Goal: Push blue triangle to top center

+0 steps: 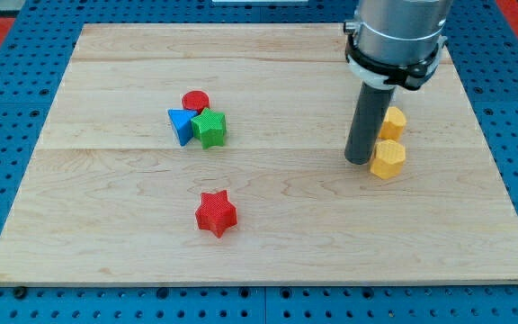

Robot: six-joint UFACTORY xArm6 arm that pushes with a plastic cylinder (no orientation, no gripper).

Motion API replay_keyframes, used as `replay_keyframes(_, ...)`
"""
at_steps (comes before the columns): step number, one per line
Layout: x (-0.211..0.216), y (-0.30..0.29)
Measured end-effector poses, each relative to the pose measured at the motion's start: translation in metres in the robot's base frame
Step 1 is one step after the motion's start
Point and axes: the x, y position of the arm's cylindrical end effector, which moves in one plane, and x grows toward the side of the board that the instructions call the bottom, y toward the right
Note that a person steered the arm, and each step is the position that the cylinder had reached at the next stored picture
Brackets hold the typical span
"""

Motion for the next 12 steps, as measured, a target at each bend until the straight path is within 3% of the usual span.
replay_keyframes(7, 0.002, -0.332)
replay_keyframes(8, -0.033, -0.340)
replay_keyframes(9, -0.041, -0.315)
replay_keyframes(12, -0.026, -0.230)
